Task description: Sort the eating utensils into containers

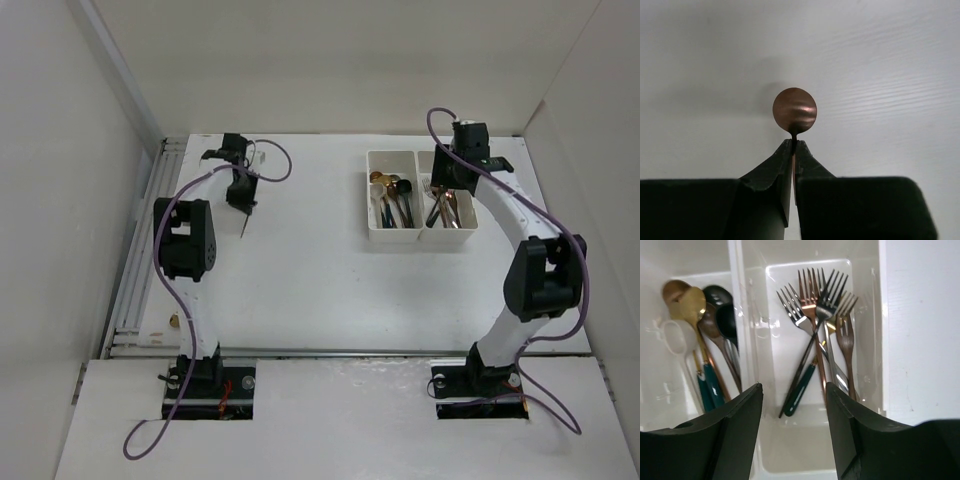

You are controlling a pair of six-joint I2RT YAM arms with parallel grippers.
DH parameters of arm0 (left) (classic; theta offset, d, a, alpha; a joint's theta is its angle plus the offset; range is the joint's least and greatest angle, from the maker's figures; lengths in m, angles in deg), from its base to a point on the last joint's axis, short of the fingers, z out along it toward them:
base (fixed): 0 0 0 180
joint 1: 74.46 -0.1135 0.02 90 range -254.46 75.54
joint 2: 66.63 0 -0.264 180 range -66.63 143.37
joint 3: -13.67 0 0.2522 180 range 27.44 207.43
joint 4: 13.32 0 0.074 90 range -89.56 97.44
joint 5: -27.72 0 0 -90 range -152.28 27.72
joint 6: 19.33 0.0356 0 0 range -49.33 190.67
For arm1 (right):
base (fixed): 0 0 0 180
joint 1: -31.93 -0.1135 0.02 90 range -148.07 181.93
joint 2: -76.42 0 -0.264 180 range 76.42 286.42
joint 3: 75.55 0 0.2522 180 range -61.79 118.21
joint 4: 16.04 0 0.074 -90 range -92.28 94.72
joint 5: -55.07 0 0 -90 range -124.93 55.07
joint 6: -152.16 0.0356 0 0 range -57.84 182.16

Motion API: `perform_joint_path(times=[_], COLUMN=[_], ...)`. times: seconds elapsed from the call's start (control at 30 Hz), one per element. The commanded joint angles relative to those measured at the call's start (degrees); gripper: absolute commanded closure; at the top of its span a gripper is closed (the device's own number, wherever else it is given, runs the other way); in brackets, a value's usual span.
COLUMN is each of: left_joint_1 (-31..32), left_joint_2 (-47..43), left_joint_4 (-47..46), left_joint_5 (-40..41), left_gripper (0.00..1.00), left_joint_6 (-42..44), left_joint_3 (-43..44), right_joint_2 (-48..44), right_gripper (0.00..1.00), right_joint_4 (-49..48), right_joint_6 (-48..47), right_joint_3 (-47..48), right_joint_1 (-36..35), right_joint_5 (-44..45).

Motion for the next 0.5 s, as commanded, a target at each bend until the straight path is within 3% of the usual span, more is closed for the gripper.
perform_joint_path(times=[0.0,0.17,0.33,0.47], left_joint_1=[1.71,4.69,12.25,17.87], left_joint_2=[-2.84,-4.51,-3.20,-1.80], left_joint_4=[4.02,3.42,2.01,-4.13], left_joint_5=[-9.37,-16.23,-16.76,-18.16], left_gripper=[1.00,1.00,1.00,1.00], left_joint_6=[-5.18,-12.65,-14.07,-20.73], left_joint_3=[12.99,21.71,29.52,29.54], right_joint_2=[-5.30,-9.79,-11.72,-12.25], right_gripper=[0.41,0.40,0.40,0.40], right_joint_4=[-6.28,-13.48,-15.51,-18.23], right_joint_6=[2.02,1.25,0.45,5.27], right_joint_3=[-1.54,-6.46,-7.87,-9.97], right_joint_1=[-0.99,-5.73,-10.30,-11.01], right_joint_5=[-1.82,-4.38,-1.57,-1.04])
